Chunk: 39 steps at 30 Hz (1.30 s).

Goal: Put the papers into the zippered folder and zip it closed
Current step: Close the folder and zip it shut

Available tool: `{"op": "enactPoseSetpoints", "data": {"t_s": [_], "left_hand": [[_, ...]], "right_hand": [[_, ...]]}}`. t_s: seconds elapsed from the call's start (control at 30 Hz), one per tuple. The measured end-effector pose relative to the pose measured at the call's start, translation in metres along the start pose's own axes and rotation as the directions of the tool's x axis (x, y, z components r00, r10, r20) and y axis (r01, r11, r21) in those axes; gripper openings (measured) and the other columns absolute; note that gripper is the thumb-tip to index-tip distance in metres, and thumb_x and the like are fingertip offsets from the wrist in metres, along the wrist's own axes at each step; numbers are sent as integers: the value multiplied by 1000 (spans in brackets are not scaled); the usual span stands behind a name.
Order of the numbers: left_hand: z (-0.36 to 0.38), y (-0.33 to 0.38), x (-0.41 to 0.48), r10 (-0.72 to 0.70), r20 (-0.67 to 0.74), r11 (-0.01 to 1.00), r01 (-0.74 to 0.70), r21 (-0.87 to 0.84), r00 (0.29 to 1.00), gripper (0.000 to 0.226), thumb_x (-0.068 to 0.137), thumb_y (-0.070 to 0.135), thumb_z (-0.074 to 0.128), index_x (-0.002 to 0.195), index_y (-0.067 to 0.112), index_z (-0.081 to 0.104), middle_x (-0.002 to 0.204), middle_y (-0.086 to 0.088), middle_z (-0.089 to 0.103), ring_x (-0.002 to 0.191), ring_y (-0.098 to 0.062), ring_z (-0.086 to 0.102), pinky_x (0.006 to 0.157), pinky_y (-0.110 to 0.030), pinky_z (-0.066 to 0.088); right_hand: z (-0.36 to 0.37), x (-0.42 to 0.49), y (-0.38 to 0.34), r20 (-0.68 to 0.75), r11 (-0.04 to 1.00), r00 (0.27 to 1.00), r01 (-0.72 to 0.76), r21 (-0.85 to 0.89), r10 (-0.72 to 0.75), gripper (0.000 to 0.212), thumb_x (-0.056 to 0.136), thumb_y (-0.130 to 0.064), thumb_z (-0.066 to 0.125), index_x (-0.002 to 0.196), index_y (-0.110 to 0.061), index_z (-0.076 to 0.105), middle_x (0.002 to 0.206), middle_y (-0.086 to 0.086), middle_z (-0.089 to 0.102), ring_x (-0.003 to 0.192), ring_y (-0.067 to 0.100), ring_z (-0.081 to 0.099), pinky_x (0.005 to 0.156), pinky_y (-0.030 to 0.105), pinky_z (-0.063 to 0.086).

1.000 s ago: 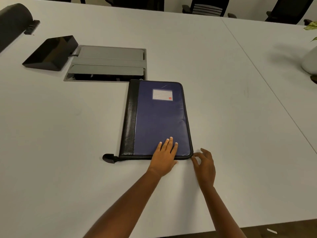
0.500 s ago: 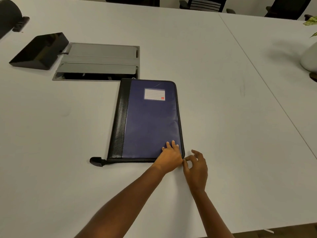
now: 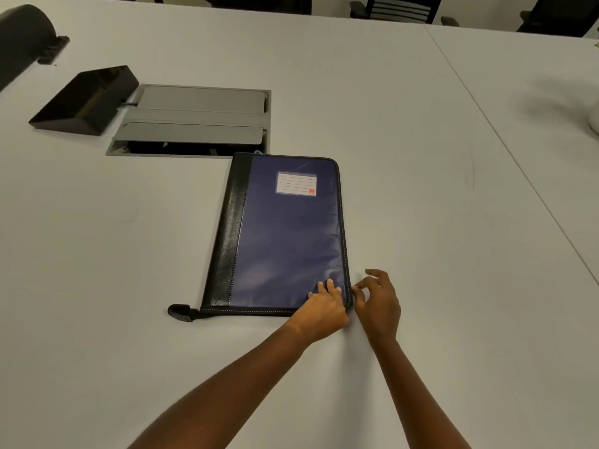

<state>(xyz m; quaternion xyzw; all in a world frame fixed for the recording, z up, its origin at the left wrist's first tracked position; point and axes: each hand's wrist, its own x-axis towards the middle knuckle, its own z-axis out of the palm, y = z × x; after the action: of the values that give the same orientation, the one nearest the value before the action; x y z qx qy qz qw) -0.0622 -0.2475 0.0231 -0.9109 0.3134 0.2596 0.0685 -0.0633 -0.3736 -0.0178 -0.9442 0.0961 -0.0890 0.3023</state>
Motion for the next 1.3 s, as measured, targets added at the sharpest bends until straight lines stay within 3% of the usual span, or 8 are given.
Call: {"op": "enactPoseSetpoints", "data": {"t_s": [0.27, 0.43, 0.63, 1.0, 1.07, 1.13, 1.17, 1.3], "left_hand": [[-2, -12, -4, 31, -12, 999, -31, 10, 999, 50, 100, 8, 22, 139, -14, 1, 148, -39, 5, 135, -54, 16, 108, -57, 28], [6, -14, -3, 65, -79, 995, -58, 85, 995, 53, 97, 4, 32, 137, -18, 4, 144, -44, 10, 130, -58, 24, 102, -60, 35], [8, -23, -4, 128, -153, 982, -104, 157, 980, 52, 96, 0, 34, 136, -20, 6, 142, -45, 15, 127, -59, 30, 99, -57, 39], [33, -41, -25, 225, -172, 916, -147, 374, 959, 49, 96, -2, 33, 135, -20, 10, 141, -45, 19, 125, -59, 34, 95, -58, 44], [37, -47, -37, 219, -225, 918, -123, 376, 949, 50, 94, 10, 48, 133, -15, 30, 136, -37, 40, 117, -48, 51, 88, -47, 54], [39, -59, -51, 308, -251, 874, -169, 456, 918, 53, 76, 31, 74, 117, 1, 60, 115, -18, 68, 95, -27, 70, 68, -29, 61], [39, -66, -58, 337, -276, 871, -187, 454, 900, 55, 66, 36, 80, 109, 6, 67, 107, -12, 72, 88, -21, 72, 61, -24, 61], [53, -98, -77, 411, -353, 863, -234, 447, 841, 53, 58, 37, 85, 102, 11, 71, 102, -6, 75, 90, -17, 72, 66, -21, 60]], "right_hand": [[12, -8, -9, -18, 999, 1000, -7, 43, 8, 5, 74, 3, 63, 76, -1, 61, 96, 14, 64, 79, 28, 61, 59, 29, 47], [16, -26, -9, -58, 997, 998, 28, 71, -24, 11, 73, 8, 62, 77, -2, 60, 84, 13, 63, 71, 25, 58, 55, 30, 47], [11, -6, -15, -51, 995, 998, 33, 93, -28, 6, 76, 3, 65, 77, 2, 59, 84, 18, 62, 73, 28, 58, 55, 24, 40], [17, 45, -31, 59, 997, 998, 23, 76, -28, 17, 83, -13, 64, 81, 3, 60, 93, 18, 62, 81, 30, 60, 62, 30, 43], [20, 51, -35, 73, 997, 997, 24, 71, -29, 18, 82, -14, 65, 79, 3, 60, 94, 18, 62, 80, 30, 60, 61, 30, 42], [22, 55, -41, 83, 997, 996, 15, 71, -21, 18, 82, -15, 65, 79, 3, 60, 95, 17, 62, 80, 30, 60, 61, 28, 42], [23, 56, -44, 87, 997, 996, 11, 73, -18, 18, 82, -15, 65, 80, 3, 61, 96, 17, 62, 80, 30, 60, 62, 28, 42], [33, 49, -58, 133, 996, 990, 21, 87, -33, 18, 83, -15, 65, 85, 2, 61, 99, 16, 62, 82, 28, 61, 64, 25, 42]]}}
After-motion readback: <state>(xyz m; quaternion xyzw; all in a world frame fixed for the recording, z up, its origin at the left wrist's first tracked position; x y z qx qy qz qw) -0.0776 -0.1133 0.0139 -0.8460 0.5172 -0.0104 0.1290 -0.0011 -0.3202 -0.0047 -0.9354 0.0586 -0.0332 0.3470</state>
